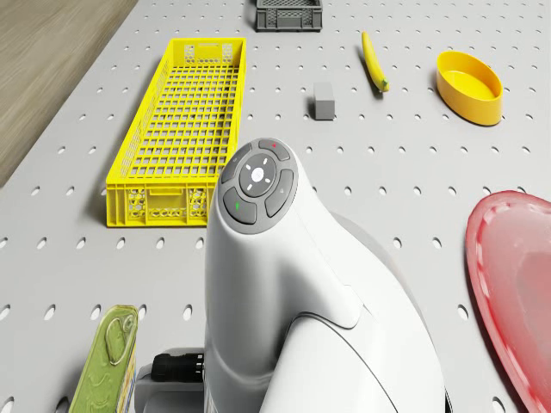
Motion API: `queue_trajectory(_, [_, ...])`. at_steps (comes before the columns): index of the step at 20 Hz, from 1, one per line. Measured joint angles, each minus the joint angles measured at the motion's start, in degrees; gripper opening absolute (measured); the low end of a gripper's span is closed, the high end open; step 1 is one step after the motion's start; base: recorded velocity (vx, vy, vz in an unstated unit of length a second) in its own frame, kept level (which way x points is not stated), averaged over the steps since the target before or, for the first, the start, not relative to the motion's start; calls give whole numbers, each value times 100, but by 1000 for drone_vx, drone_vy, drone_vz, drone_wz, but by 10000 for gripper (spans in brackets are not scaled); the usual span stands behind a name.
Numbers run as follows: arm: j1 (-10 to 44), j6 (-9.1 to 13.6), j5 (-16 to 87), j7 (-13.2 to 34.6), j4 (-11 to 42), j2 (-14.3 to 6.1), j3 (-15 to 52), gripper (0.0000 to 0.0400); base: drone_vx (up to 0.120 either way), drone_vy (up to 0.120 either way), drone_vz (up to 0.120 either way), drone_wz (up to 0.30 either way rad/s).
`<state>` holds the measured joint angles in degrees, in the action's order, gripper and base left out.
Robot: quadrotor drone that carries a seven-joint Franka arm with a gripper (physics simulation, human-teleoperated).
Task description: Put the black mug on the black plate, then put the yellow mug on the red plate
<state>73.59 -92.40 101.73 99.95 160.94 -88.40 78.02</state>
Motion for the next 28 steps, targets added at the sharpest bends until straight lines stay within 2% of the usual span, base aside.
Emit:
queue_trajectory(25, [19,-79,-35,14,-3,-85,8,400,-120,120,0,0])
queue_trajectory(28, [21,-86,-38,15,-3,-93,9,400,-120,0,0,0])
